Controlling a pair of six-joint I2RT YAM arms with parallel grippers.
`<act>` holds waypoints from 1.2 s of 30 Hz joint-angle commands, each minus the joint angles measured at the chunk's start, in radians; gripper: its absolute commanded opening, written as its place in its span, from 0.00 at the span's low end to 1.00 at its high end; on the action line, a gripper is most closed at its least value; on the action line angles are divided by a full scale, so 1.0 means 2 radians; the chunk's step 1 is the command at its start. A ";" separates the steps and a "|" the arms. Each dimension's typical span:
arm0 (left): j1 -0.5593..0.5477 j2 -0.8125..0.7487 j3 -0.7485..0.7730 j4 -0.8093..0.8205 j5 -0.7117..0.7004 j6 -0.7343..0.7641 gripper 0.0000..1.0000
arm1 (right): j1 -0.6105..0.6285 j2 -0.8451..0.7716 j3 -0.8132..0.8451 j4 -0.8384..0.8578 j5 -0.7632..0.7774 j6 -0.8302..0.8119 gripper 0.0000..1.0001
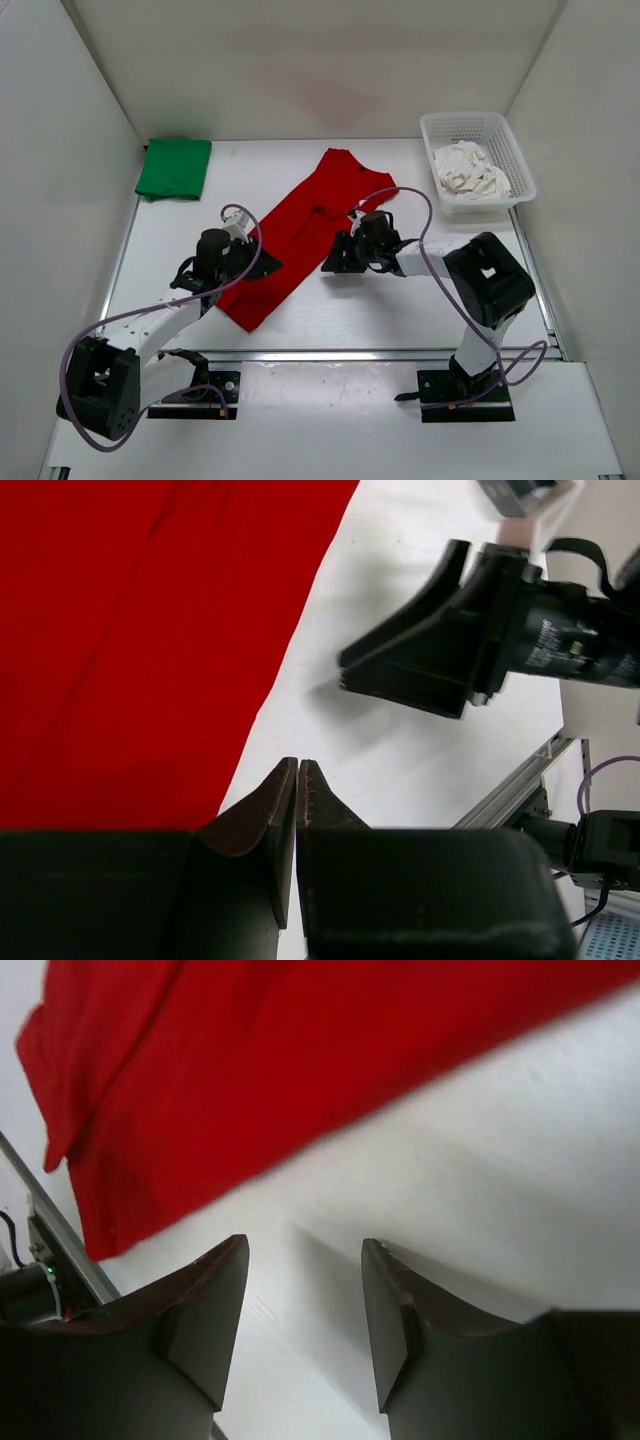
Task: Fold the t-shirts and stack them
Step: Rotate the tshirt 90 degrees, then grab the bottom of the folded rectangular tshirt with both arms
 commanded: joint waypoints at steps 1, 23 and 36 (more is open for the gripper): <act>0.004 -0.010 -0.013 -0.012 0.004 0.012 0.16 | 0.010 0.035 0.036 0.068 0.010 0.034 0.48; -0.074 0.073 0.027 -0.045 -0.014 0.040 0.29 | -0.204 -0.024 -0.024 -0.032 -0.088 -0.055 0.34; -0.131 0.075 -0.023 -0.072 -0.066 0.059 0.61 | -0.112 -0.327 -0.232 -0.140 0.007 -0.022 0.40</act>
